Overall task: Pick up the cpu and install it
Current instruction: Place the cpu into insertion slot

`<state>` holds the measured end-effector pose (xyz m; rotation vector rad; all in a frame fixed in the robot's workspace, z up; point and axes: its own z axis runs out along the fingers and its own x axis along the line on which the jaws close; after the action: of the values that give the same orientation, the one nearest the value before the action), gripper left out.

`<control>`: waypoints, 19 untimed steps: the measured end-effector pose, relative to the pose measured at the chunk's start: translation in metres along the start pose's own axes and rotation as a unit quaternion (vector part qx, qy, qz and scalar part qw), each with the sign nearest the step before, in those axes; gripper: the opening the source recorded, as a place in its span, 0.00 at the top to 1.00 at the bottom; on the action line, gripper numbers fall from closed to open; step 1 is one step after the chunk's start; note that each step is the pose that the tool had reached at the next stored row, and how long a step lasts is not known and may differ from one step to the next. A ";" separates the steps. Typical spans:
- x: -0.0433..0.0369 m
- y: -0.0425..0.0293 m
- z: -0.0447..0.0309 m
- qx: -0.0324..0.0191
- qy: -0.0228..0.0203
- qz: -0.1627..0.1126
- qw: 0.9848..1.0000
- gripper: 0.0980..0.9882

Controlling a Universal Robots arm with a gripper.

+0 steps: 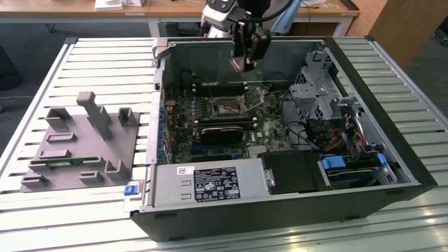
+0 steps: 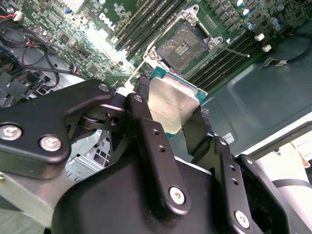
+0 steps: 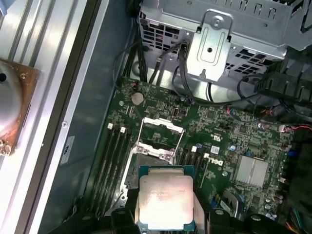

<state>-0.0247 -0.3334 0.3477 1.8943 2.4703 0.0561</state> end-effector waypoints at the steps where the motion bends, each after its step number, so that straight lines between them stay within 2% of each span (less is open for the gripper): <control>1: 0.0000 0.0000 0.0010 0.000 0.000 0.000 1.000 0.52; 15: 0.0000 -0.0007 0.0124 0.000 0.000 0.001 1.000 0.52; 19: 0.0001 -0.0008 0.0161 0.000 -0.001 0.031 1.000 0.52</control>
<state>-0.0249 -0.3334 0.3315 1.9703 2.4088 0.0546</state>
